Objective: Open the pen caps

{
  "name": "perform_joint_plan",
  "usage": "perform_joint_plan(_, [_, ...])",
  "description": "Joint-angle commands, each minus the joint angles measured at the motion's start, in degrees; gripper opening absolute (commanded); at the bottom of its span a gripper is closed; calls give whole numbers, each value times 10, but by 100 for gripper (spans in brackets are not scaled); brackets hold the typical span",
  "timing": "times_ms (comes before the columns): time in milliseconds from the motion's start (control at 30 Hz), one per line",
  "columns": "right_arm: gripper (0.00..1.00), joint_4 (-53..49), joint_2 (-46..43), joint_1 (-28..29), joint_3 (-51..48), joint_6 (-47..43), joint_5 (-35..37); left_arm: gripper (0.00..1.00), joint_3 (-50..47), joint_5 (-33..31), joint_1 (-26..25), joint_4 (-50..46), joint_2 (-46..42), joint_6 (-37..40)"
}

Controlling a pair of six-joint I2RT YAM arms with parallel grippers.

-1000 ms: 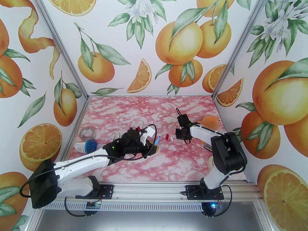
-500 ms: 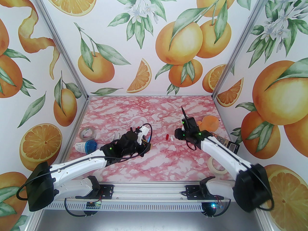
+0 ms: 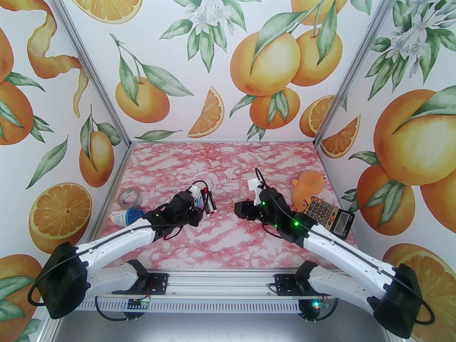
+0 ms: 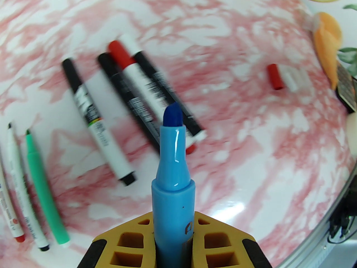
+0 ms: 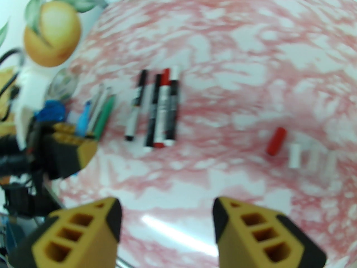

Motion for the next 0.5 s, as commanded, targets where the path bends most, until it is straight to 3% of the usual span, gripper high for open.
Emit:
perform_joint_plan(0, [68, 51, 8, 34, -1, 10, 13, 2, -8, -24, 19, -19, 13, -9])
perform_joint_plan(333, [100, 59, 65, 130, 39, -11, 66, 2, 7, -28, 61, -17, 83, -25])
perform_joint_plan(467, [100, 52, 82, 140, 54, -16, 66, 2, 20, -43, 62, -15, 122, -31])
